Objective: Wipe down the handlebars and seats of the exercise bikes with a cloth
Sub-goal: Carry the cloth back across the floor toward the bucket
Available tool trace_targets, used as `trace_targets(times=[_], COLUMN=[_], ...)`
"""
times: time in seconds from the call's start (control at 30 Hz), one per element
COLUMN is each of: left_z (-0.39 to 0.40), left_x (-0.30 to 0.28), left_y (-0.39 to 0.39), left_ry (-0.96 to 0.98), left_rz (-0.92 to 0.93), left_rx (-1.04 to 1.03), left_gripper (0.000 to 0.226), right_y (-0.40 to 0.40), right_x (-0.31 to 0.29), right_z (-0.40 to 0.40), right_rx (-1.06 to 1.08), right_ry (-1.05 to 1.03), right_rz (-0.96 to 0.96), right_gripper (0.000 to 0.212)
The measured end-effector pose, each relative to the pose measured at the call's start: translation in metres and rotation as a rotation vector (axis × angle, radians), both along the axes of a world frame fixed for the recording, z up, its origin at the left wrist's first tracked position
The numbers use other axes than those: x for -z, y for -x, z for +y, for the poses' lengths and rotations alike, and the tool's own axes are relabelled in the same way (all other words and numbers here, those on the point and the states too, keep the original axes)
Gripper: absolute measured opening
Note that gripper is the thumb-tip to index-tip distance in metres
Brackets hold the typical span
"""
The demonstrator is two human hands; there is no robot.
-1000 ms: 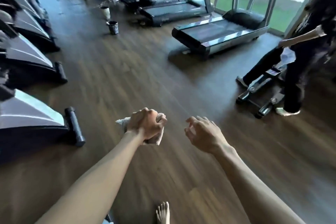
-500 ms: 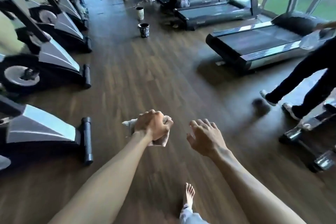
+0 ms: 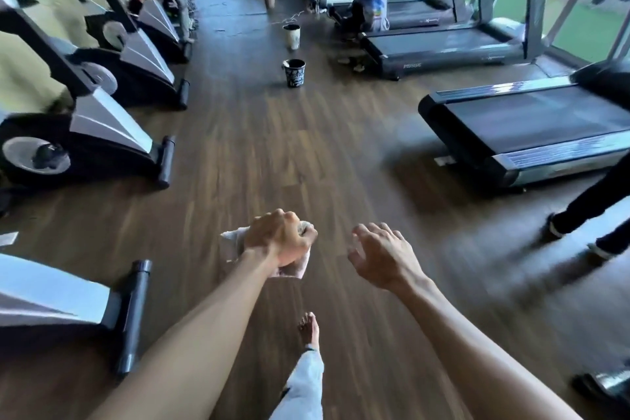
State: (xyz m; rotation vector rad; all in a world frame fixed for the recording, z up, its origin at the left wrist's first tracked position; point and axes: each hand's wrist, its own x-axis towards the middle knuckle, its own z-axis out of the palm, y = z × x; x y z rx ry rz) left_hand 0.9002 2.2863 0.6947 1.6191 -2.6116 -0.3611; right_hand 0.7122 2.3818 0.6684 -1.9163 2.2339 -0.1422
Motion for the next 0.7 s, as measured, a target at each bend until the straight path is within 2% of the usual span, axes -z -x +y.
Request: trace_targets(times=[0.5,0.7], left_z=[-0.384,-0.554], left_x=[-0.006,0.011], left_y=[0.18,0.273], left_ry=[0.035,0.018], left_rz=[-0.048,-0.088], left_rx=[0.062,0.039], left_gripper=[0.041,0.043], right_y=[0.181,0.27], right_x=[-0.009,0.013], right_z=[-0.367,-0.526], right_rx=[0.071,0.101], right_ry=[-0.027,-0.015], right_rz=[-0.067,-0.132], right_gripper=[0.033,0.021])
